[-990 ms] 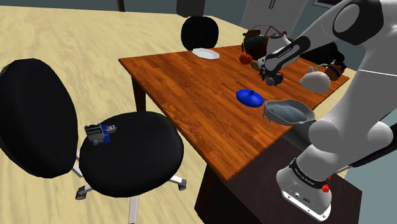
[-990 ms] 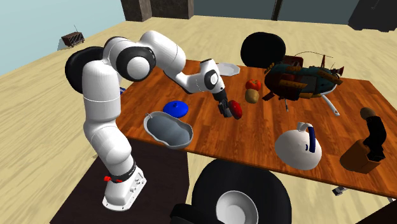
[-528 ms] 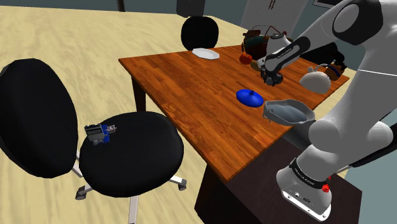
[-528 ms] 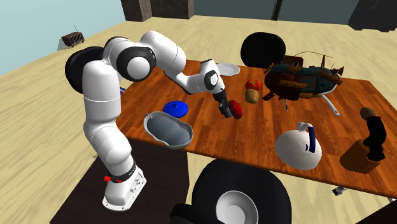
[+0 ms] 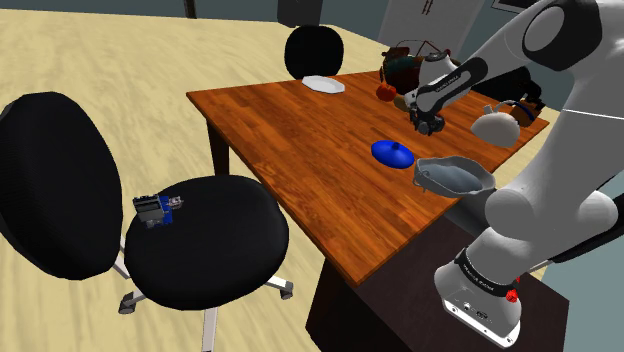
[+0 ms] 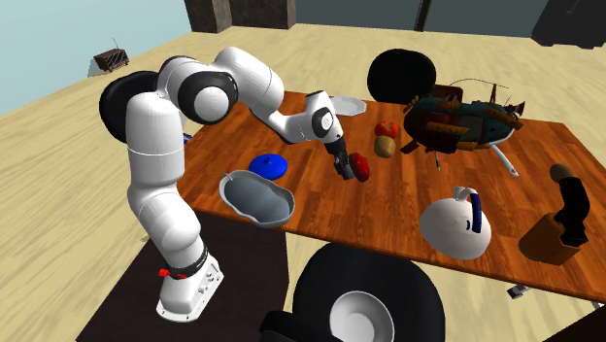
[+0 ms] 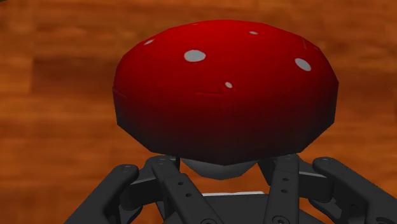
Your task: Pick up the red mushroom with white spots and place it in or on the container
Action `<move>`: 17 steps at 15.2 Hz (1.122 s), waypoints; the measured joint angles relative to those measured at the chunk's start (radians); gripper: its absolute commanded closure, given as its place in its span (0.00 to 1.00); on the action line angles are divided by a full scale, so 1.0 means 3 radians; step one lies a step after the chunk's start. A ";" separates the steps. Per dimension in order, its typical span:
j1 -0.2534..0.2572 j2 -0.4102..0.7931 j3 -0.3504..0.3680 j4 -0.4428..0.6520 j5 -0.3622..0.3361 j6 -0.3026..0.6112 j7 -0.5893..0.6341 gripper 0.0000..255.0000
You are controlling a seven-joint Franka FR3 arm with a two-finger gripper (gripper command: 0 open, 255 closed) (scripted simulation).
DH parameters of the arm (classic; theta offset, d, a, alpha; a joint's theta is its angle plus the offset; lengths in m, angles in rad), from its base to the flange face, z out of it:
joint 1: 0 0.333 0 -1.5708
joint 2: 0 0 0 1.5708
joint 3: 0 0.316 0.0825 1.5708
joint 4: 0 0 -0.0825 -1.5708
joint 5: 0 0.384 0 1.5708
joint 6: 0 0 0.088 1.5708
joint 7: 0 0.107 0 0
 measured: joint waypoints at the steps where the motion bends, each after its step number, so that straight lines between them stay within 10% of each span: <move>1: 0.0000 0.0000 0.0000 0.0000 0.0000 0.0000 0.0000 1.00; 17: -0.0002 -0.0384 0.0064 0.0160 0.0228 -0.0499 -0.0335 1.00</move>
